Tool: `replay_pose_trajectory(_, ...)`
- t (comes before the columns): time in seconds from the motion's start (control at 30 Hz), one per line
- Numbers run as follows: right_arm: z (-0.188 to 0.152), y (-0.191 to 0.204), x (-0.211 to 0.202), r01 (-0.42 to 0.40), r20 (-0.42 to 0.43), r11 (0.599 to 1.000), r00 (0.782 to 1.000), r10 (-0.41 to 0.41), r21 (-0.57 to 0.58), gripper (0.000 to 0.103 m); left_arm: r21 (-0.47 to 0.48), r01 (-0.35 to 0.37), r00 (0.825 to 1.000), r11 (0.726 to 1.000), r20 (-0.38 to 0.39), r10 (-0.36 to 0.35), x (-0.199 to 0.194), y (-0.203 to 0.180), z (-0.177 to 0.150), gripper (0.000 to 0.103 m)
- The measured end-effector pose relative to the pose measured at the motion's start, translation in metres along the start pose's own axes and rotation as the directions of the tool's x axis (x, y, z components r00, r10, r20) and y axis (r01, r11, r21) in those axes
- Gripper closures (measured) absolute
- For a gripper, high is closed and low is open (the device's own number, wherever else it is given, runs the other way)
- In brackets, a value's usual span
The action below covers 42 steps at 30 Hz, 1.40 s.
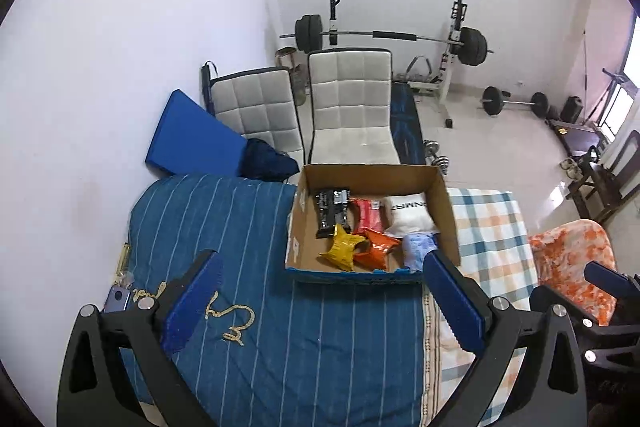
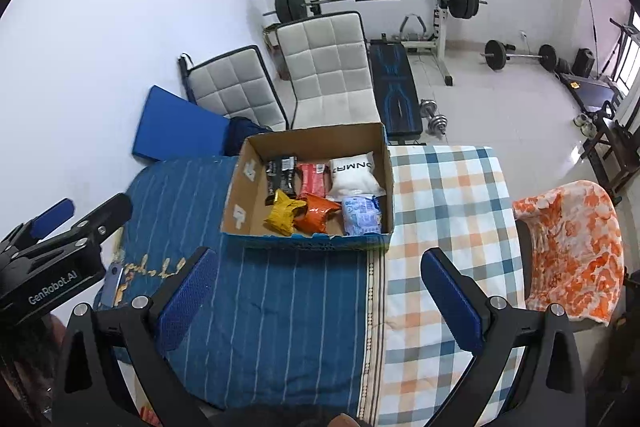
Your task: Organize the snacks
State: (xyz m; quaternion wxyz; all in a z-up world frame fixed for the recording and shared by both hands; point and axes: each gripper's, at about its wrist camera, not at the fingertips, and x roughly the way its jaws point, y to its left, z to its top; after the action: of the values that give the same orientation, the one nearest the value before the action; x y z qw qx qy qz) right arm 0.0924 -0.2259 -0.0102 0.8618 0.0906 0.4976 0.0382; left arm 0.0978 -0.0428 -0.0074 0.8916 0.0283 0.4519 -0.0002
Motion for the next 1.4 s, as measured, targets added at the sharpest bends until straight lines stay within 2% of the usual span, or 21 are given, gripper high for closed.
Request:
replay_pose_trajectory(0.23,-0.006,0.008,-0.039,0.018,0.044,0.999,0.999,-0.016,-0.034,0.000,0.004,0.010,1.000,1.000,0.006,-0.010,-0.016,-0.002,-0.003,0.000)
replay_pose_trajectory(0.5,0.006,0.010,-0.061,0.096,0.119,0.995,0.989,-0.091,-0.033,0.000,-0.001,-0.019,0.999,1.000,0.050,0.019,-0.025,0.002,0.001,0.000)
replay_pose_trajectory(0.8,0.017,0.005,-0.050,0.133,0.130,0.991,0.983,-0.131,-0.009,0.000,-0.013,-0.043,0.998,0.999,0.054,0.044,-0.015,0.005,0.009,0.000)
replay_pose_trajectory(1.4,0.021,-0.007,-0.025,0.140,0.102,0.990,0.985,-0.141,0.019,0.000,-0.024,-0.043,0.999,0.999,0.015,0.044,0.009,0.009,0.008,0.000)
